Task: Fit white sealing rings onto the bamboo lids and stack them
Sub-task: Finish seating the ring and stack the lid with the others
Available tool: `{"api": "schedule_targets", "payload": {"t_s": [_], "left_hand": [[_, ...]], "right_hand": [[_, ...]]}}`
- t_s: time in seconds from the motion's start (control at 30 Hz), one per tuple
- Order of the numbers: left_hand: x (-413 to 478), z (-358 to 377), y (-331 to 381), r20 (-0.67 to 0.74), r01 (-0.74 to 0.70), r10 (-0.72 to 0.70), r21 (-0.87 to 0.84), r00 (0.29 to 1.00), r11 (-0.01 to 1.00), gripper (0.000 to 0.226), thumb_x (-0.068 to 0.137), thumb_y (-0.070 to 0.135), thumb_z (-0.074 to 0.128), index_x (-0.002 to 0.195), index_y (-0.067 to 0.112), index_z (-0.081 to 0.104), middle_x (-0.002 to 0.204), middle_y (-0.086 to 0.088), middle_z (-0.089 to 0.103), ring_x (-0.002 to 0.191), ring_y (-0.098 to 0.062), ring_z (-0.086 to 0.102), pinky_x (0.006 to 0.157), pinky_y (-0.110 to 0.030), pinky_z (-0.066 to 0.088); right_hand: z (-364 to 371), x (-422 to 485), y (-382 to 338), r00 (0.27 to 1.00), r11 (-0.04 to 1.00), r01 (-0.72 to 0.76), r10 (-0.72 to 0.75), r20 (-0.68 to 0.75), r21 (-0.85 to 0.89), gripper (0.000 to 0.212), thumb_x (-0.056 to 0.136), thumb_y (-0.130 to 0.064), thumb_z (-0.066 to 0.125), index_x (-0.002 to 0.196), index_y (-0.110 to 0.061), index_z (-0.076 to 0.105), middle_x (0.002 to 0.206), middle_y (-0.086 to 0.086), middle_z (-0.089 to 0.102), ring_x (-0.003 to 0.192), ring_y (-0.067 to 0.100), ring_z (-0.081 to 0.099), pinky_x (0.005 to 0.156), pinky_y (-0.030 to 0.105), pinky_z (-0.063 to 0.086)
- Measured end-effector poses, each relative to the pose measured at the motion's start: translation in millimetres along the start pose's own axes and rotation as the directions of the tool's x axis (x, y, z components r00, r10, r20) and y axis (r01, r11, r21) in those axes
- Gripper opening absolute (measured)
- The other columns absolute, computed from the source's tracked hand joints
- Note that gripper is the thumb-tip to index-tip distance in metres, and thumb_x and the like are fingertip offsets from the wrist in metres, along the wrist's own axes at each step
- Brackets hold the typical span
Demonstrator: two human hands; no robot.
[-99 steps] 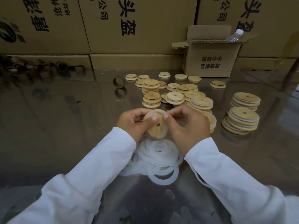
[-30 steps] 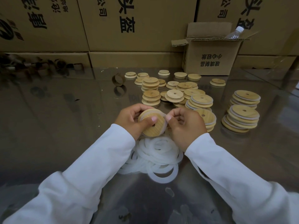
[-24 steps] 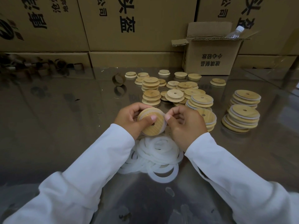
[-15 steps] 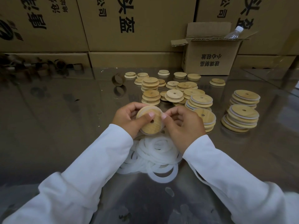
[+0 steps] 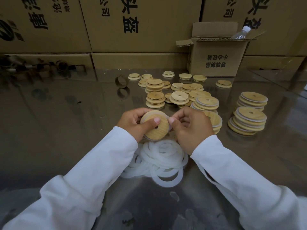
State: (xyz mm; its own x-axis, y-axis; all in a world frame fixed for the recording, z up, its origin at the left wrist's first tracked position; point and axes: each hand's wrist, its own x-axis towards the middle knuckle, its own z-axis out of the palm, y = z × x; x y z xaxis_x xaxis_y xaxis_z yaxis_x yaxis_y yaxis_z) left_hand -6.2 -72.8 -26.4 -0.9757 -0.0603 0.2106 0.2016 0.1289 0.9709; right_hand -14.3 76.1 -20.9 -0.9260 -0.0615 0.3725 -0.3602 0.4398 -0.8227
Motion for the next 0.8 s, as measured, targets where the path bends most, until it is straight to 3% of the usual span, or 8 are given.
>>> {"api": "schedule_targets", "payload": {"t_s": [0.13, 0.37, 0.53, 0.7, 0.8], "left_hand": [[0.0, -0.7, -1.4, -0.005, -0.003, 0.003, -0.016, 1.000, 1.000, 0.011, 0.082, 0.005, 0.062, 0.088, 0.013, 0.067, 0.077, -0.009, 0.067, 0.069, -0.014, 0.063, 0.063, -0.024, 0.054], [-0.2, -1.3, -1.5, -0.047, -0.039, 0.036, -0.053, 0.998, 0.998, 0.013, 0.082, 0.004, 0.061, 0.085, 0.015, 0.066, 0.068, -0.001, 0.066, 0.062, -0.007, 0.062, 0.055, -0.019, 0.051], [-1.3, 0.1, 0.6, -0.036, -0.054, 0.053, -0.026, 0.998, 0.998, 0.012, 0.082, 0.004, 0.062, 0.086, 0.016, 0.065, 0.075, -0.005, 0.066, 0.064, -0.005, 0.063, 0.056, -0.018, 0.051], [-1.9, 0.7, 3.6, -0.050, -0.080, 0.079, -0.014, 0.996, 0.997, 0.012, 0.082, 0.004, 0.062, 0.088, 0.013, 0.065, 0.076, -0.005, 0.066, 0.065, -0.003, 0.062, 0.059, -0.016, 0.051], [-2.0, 0.0, 4.6, -0.047, -0.091, 0.091, 0.001, 0.995, 0.996, 0.012, 0.082, 0.004, 0.062, 0.090, 0.012, 0.065, 0.079, -0.005, 0.066, 0.069, -0.007, 0.063, 0.064, -0.018, 0.053]], "right_hand": [[-0.8, 0.1, 0.1, 0.999, 1.000, 0.010, -0.011, 0.037, 0.025, 0.015, 0.084, -0.015, 0.062, 0.071, -0.021, 0.059, 0.073, -0.003, 0.066, 0.072, 0.015, 0.064, 0.072, 0.028, 0.053], [-2.0, 0.9, -2.0, 0.979, 0.941, -0.164, 0.120, 0.163, 0.296, 0.013, 0.084, -0.008, 0.062, 0.075, -0.017, 0.064, 0.071, 0.005, 0.067, 0.065, 0.014, 0.064, 0.066, 0.019, 0.053], [-3.4, 0.6, 0.0, 0.991, 0.975, -0.124, 0.110, 0.081, 0.187, 0.021, 0.081, -0.013, 0.066, 0.067, -0.029, 0.064, 0.070, -0.013, 0.065, 0.071, 0.002, 0.060, 0.068, 0.013, 0.046], [-0.9, 0.4, -1.2, 0.993, 0.976, -0.116, 0.110, 0.042, 0.183, 0.024, 0.081, -0.009, 0.066, 0.066, -0.027, 0.061, 0.069, -0.004, 0.064, 0.070, 0.013, 0.062, 0.071, 0.025, 0.051], [-1.4, 0.6, -2.5, 0.994, 0.979, -0.106, 0.098, 0.053, 0.176, 0.023, 0.082, -0.008, 0.064, 0.067, -0.025, 0.061, 0.066, -0.003, 0.063, 0.063, 0.011, 0.060, 0.066, 0.023, 0.050]]}}
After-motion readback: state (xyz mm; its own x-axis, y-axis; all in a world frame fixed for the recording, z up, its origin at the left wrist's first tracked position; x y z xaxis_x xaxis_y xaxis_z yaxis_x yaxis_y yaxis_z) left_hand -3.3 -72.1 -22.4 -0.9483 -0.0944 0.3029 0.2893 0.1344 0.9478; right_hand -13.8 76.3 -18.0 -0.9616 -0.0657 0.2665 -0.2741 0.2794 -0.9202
